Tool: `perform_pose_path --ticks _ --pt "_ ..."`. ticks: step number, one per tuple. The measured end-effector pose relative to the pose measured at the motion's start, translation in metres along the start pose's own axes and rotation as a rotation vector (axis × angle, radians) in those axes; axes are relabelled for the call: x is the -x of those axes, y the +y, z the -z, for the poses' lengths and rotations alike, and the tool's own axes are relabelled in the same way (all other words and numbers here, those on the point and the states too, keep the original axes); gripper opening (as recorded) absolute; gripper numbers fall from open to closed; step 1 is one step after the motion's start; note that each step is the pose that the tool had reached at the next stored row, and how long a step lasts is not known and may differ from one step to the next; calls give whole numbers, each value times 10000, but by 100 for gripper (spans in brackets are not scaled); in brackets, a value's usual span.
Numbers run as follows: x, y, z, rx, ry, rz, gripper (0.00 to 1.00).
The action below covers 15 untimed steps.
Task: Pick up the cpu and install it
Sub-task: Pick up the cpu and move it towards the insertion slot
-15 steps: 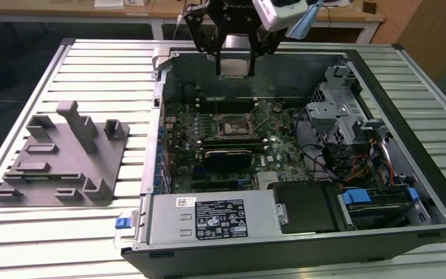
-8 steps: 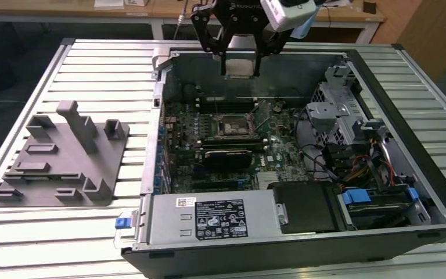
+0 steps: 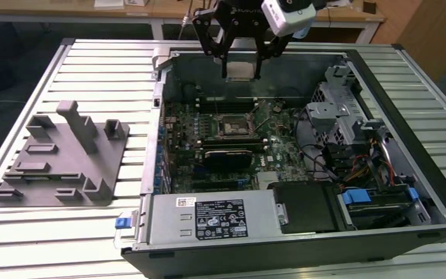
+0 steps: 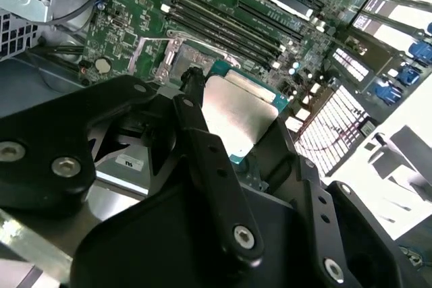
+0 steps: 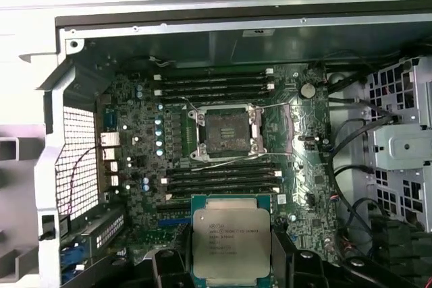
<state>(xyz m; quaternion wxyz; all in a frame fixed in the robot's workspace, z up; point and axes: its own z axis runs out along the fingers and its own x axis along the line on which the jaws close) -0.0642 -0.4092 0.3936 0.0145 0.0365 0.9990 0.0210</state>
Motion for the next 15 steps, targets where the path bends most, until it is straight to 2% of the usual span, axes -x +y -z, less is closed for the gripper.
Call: perform_pose_path --ticks 15 --pt "62 -6 -265 0 0 -1 55"
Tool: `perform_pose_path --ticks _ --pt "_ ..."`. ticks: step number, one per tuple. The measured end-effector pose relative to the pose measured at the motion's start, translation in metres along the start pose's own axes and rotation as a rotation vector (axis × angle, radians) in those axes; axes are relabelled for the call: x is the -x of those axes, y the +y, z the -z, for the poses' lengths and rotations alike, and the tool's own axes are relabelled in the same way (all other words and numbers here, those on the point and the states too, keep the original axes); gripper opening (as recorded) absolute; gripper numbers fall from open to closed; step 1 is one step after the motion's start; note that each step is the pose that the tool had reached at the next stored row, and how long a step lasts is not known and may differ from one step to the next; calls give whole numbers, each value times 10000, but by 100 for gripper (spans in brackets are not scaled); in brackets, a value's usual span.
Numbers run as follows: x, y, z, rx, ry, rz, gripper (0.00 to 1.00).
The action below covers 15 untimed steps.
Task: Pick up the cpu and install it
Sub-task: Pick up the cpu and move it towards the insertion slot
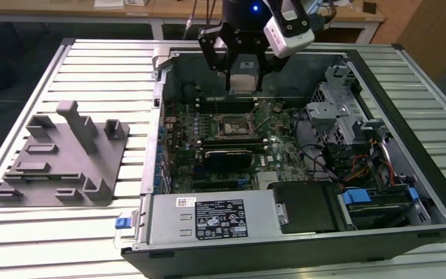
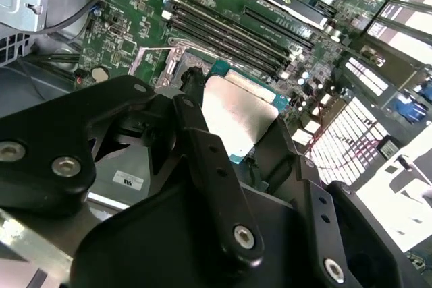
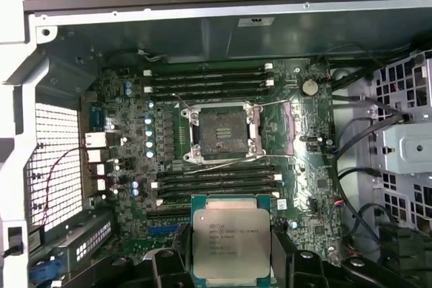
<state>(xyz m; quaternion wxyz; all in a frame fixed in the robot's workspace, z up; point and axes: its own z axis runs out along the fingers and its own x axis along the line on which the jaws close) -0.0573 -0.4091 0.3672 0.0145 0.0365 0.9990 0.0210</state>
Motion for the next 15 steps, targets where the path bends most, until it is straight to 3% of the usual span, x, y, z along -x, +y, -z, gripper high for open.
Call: perform_pose_path --ticks 15 --pt "3 -11 -266 -1 0 0 55"
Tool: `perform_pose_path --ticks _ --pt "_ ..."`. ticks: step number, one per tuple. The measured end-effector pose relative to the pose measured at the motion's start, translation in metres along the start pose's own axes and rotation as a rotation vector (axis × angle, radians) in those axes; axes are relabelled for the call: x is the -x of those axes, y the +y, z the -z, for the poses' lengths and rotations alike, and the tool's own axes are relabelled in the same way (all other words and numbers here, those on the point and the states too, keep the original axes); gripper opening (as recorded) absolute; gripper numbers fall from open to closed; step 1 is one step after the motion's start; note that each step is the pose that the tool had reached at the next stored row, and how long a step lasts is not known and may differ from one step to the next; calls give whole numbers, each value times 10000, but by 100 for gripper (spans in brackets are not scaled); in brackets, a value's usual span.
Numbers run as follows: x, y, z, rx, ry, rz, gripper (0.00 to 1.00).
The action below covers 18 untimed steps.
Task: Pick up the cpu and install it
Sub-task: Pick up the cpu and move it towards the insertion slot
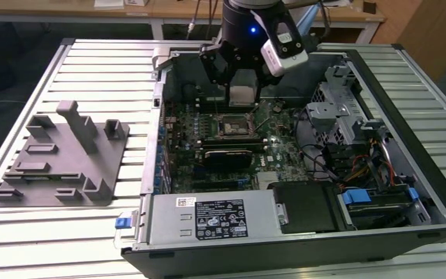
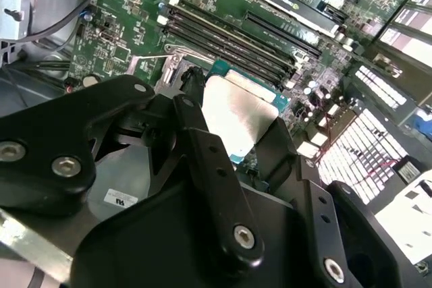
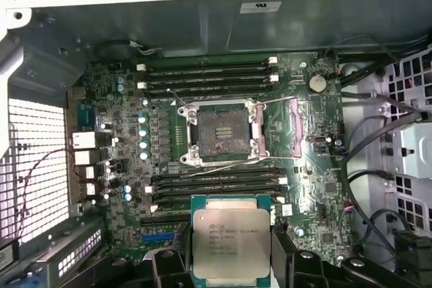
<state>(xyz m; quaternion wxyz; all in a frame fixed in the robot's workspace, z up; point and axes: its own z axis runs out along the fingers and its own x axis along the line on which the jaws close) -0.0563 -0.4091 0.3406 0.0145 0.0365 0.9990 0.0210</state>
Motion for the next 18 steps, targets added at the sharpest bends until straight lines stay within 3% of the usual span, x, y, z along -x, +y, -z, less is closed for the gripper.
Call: perform_pose_path --ticks 13,18 --pt "-3 -7 -257 0 0 0 55" --pt "-7 35 -350 0 0 0 55"
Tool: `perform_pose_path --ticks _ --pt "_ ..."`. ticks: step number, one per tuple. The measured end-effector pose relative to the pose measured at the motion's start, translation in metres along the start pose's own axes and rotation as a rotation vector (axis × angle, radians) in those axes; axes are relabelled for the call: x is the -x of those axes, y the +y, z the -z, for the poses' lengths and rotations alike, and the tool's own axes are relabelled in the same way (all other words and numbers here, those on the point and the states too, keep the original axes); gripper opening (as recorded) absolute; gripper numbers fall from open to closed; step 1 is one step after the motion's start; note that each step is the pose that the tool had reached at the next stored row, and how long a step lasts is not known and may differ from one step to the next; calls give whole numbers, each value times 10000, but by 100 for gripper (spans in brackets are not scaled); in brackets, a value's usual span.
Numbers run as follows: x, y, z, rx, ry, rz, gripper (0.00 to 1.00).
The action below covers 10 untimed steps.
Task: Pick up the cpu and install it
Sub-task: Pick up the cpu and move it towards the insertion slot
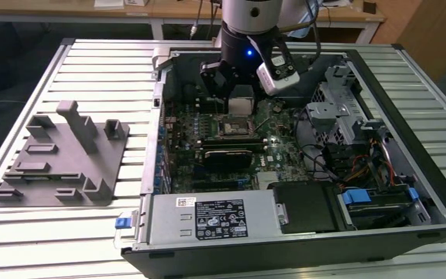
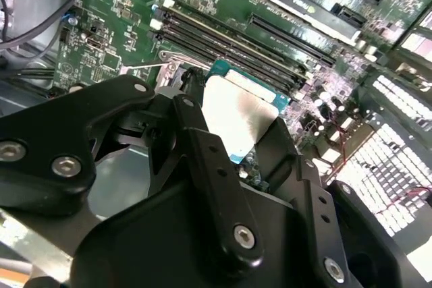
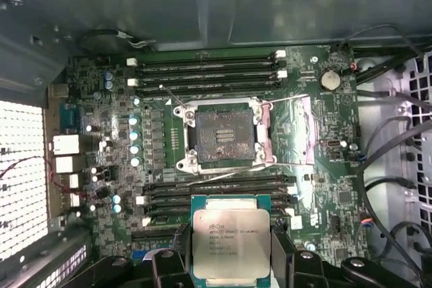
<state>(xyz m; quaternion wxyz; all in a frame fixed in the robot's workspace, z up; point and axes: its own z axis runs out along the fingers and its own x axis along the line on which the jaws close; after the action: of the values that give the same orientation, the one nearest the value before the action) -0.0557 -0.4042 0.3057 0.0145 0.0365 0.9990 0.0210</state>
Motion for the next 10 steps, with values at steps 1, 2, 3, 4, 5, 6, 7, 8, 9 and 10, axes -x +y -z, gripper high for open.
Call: perform_pose_path --ticks 1,2,3,4,5,6,7,8,9,10 --pt "-2 11 -18 -2 1 0 55" --pt "-3 22 -36 -1 1 0 55" --pt "-4 35 -53 0 0 0 55" --pt "-6 50 -67 0 0 0 55" --pt "-7 68 -82 0 0 0 55" --pt "-9 85 -95 0 0 0 55" --pt "-11 100 -109 -1 0 0 55" --pt "-12 114 -124 0 -1 -1 55" --pt "-14 131 -138 1 -1 -1 55" --pt "-16 150 -153 1 0 -1 55"
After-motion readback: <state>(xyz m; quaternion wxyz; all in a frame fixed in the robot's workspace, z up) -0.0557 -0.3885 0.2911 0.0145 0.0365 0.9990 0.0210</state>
